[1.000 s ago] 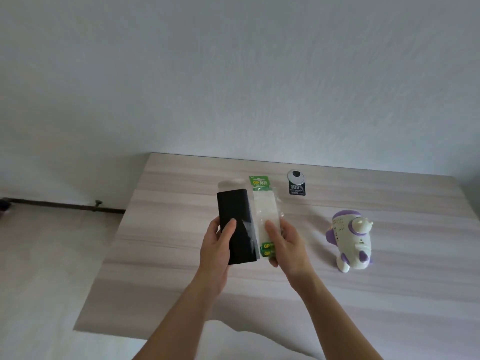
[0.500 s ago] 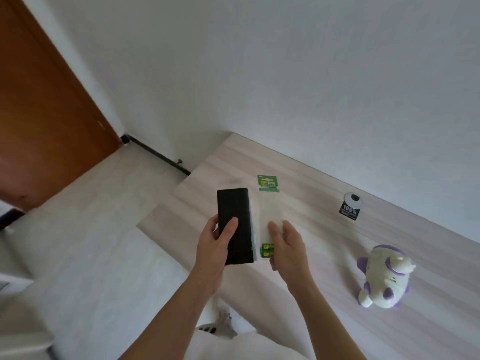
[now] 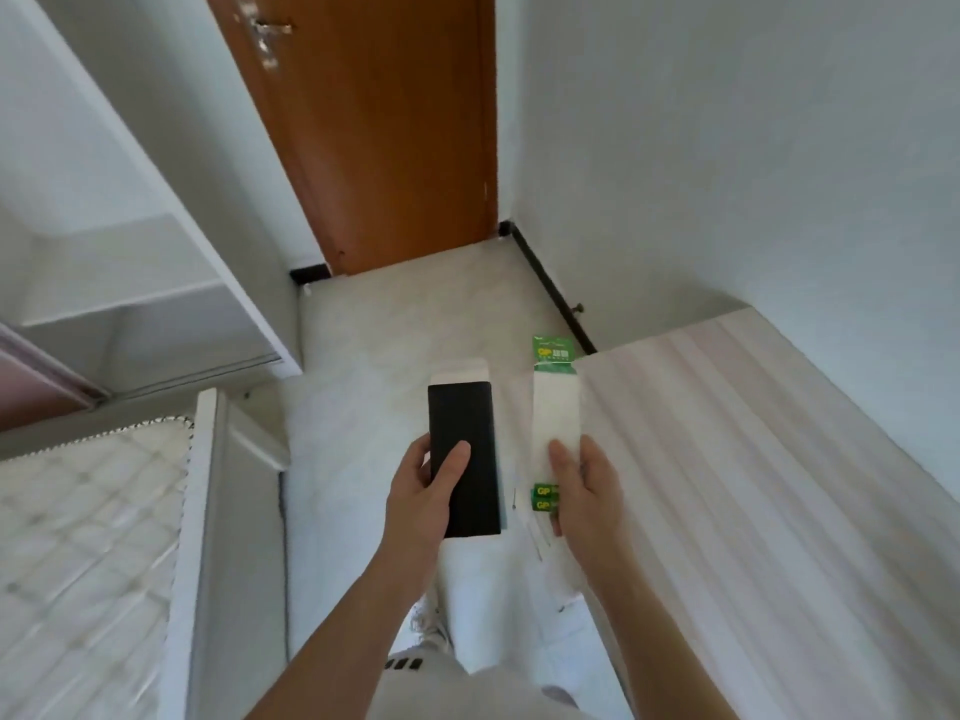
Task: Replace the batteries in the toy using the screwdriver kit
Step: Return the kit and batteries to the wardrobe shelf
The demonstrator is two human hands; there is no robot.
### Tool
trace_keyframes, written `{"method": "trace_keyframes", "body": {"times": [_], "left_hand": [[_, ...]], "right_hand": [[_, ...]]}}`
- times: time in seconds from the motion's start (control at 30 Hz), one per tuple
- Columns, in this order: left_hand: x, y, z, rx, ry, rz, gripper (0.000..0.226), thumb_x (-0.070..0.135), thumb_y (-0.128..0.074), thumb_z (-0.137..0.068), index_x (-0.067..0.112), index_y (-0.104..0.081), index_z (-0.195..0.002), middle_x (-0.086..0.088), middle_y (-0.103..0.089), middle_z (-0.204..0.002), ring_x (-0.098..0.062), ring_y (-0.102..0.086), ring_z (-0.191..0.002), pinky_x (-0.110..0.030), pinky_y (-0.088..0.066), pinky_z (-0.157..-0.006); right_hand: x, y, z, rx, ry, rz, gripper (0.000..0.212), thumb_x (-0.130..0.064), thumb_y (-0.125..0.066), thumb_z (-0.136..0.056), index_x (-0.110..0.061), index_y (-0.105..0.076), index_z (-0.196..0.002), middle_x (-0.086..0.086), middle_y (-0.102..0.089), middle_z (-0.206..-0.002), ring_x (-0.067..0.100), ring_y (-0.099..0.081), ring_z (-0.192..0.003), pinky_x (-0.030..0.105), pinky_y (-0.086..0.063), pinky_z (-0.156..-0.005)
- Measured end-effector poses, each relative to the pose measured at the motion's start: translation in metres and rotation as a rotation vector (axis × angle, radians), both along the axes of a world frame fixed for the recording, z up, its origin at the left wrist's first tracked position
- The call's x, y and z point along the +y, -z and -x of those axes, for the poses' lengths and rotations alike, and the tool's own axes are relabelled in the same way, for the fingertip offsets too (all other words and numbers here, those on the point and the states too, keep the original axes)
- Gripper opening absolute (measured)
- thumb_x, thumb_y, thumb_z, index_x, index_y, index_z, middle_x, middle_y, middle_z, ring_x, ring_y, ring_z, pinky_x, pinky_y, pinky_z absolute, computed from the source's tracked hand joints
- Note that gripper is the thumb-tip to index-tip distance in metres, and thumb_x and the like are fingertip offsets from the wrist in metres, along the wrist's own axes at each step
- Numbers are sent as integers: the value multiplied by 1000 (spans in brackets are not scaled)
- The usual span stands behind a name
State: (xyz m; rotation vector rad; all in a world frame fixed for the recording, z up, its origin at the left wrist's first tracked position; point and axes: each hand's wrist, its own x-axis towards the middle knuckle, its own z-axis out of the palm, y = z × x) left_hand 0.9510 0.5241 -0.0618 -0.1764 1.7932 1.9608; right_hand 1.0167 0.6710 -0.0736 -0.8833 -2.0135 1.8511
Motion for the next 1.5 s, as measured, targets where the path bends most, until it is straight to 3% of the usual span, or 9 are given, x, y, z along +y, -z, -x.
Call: {"method": "trace_keyframes", "body": {"times": [0.13,0.23,0.43,0.67,0.77,0.97,1.3,1.4,1.5], "left_hand": [[-48,6,26,-10,-145,6,34,34,-67,-91,25,-61,-123,5,-77,-102,-16,-74,-93,-45,-60,-87],[-80,10,54,-21,-223,10,36,36,-68,-89,28,-60,-123,5,-76,-105,-19,-73,-98,-50,-59,-89],[-145,14,129,-16,-324,-18,35,34,-69,-87,29,-61,-121,5,-76,-101,-19,-74,-96,-51,-59,-87],[-227,12,231,0,-417,-52,32,30,-66,-91,27,-60,-123,1,-76,-105,-20,-74,-96,-44,-62,-78],[-259,9,263,-2,-463,-59,30,27,-65,-93,26,-60,-123,3,-77,-103,-17,-74,-94,-37,-61,-73],[-310,13,312,-17,-566,-28,28,28,-65,-93,26,-61,-121,3,-77,-104,-18,-74,-94,-40,-61,-77],[-343,28,422,-31,-692,0,22,29,-63,-95,25,-61,-116,9,-77,-94,-13,-75,-87,-36,-62,-72],[-350,26,474,-30,-742,9,17,29,-64,-95,25,-63,-112,8,-77,-93,-13,-75,-89,-40,-62,-79],[-355,23,531,-57,-810,-12,23,29,-65,-94,22,-64,-117,5,-77,-98,-16,-74,-93,-47,-60,-87]], "right_hand": [[-41,5,44,-12,-169,19,27,-34,-49,-102,-8,-53,-98,10,-58,-76,11,-54,-53,26,-45,-43],[-73,4,81,-27,-266,12,23,-34,-50,-102,-11,-53,-100,2,-60,-75,7,-56,-54,24,-46,-44],[-135,7,174,-33,-388,45,30,-31,-50,-102,-2,-48,-94,7,-54,-71,21,-49,-53,29,-41,-42],[-219,2,291,-59,-470,14,25,-29,-50,-103,-15,-44,-82,-4,-53,-64,10,-47,-47,24,-40,-40],[-249,0,332,-71,-505,9,29,-29,-51,-103,-10,-43,-83,-1,-51,-65,12,-46,-47,25,-40,-40],[-295,7,397,-75,-599,-7,37,-28,-53,-102,-2,-36,-82,10,-43,-69,21,-42,-50,29,-38,-40],[-333,23,528,-70,-713,3,29,-29,-53,-101,-15,-41,-78,-4,-46,-63,9,-47,-48,23,-43,-42],[-341,24,591,-47,-791,17,30,-27,-52,-102,-20,-40,-75,-14,-51,-55,4,-46,-43,21,-42,-40],[-346,21,659,-29,-866,18,22,-26,-52,-102,-20,-46,-81,-9,-54,-63,3,-49,-43,18,-41,-40]]}}
